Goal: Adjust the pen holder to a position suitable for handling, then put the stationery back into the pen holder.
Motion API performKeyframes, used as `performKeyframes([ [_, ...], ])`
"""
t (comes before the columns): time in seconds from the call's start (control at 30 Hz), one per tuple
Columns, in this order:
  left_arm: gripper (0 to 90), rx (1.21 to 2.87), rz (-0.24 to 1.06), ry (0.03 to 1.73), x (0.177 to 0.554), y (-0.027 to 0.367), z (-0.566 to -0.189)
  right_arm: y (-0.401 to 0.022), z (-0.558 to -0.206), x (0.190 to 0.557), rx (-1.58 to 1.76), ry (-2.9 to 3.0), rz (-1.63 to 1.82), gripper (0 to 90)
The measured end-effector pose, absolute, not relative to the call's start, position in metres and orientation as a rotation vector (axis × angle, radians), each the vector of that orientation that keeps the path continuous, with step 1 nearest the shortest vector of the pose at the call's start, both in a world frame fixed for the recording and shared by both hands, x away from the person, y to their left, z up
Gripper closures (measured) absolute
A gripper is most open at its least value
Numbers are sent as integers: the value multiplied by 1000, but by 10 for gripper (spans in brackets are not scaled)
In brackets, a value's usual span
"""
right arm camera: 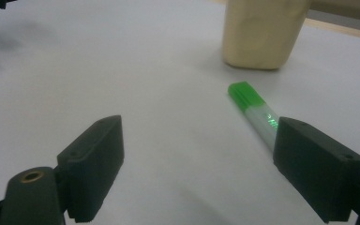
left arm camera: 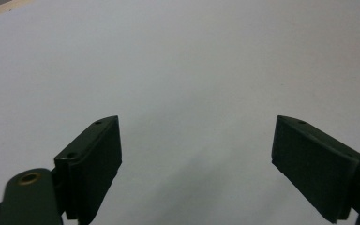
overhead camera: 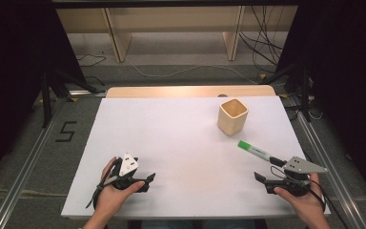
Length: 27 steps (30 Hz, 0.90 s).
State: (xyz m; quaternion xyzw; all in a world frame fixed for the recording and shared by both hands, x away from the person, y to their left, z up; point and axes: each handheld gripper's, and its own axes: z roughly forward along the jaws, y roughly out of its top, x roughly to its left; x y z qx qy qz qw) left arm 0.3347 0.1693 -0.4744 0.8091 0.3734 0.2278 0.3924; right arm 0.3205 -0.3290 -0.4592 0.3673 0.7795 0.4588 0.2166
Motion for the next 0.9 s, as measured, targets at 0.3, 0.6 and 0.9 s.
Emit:
performKeyframes([
  [0.3,161,2056,582,945,335,169,-474,-331,-457,321,1017,2160,1267,194],
  [0.6,162,2048,572,953,335,169,-474,-331,-444,334,1055,2148,1161,356],
  [0.9,163,2060,572,939,336,164,-473,-342,-433,381,1177,2247,981,640],
])
